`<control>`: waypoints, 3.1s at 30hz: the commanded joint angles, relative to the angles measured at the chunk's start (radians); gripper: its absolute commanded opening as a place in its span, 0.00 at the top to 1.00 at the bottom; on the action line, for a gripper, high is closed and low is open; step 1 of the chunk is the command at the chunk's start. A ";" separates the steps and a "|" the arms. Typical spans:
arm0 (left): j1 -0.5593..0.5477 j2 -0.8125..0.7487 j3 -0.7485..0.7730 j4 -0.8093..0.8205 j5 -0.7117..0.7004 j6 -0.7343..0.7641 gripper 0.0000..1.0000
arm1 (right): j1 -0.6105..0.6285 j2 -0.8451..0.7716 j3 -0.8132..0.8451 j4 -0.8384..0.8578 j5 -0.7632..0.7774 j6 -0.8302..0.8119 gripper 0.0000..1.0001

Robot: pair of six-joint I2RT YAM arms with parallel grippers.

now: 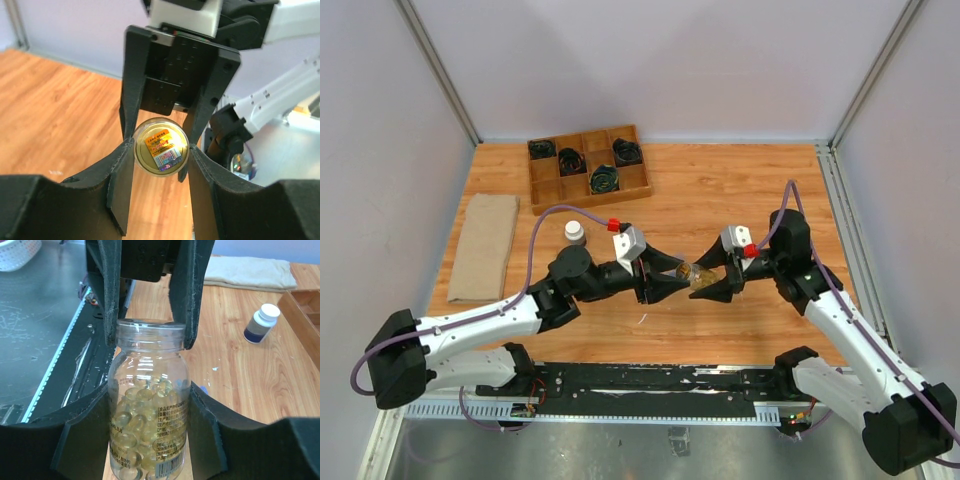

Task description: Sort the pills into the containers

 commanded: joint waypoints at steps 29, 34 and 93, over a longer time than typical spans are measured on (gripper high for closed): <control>-0.119 -0.103 -0.089 -0.034 -0.416 -0.398 0.15 | -0.032 0.011 0.029 0.052 0.060 0.036 0.99; -0.119 -0.270 -0.267 0.041 -0.397 -0.189 0.07 | -0.032 0.006 0.025 0.058 0.032 0.037 0.99; 0.152 0.115 0.077 0.125 0.420 0.346 0.45 | -0.032 -0.006 0.015 0.059 -0.040 0.010 0.99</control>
